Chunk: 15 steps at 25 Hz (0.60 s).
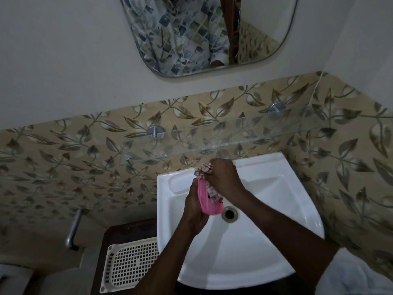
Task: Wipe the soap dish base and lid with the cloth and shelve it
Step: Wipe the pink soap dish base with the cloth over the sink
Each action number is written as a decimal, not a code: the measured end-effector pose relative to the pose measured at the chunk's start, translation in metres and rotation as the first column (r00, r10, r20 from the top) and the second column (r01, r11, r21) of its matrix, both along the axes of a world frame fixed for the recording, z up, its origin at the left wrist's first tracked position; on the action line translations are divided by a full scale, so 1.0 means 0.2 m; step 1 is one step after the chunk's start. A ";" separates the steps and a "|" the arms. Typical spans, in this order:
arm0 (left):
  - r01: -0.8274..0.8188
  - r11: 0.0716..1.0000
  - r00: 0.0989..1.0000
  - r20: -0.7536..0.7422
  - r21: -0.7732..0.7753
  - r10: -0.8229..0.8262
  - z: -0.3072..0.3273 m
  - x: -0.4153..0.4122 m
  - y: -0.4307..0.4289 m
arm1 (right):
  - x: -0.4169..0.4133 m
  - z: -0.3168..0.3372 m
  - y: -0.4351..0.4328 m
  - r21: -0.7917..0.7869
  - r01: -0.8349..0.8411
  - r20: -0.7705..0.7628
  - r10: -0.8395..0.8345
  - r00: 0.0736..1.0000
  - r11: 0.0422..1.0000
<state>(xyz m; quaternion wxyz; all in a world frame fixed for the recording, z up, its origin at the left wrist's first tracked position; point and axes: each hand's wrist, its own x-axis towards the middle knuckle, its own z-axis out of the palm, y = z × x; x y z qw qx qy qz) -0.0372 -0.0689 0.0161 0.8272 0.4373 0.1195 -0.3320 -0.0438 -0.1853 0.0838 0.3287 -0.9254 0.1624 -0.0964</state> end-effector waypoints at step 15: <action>-0.019 0.999 0.998 -0.061 -0.031 0.017 -0.04 -0.01 0.00 | -0.08 0.03 0.07 -0.049 -0.196 0.014 0.197 0.980 0.979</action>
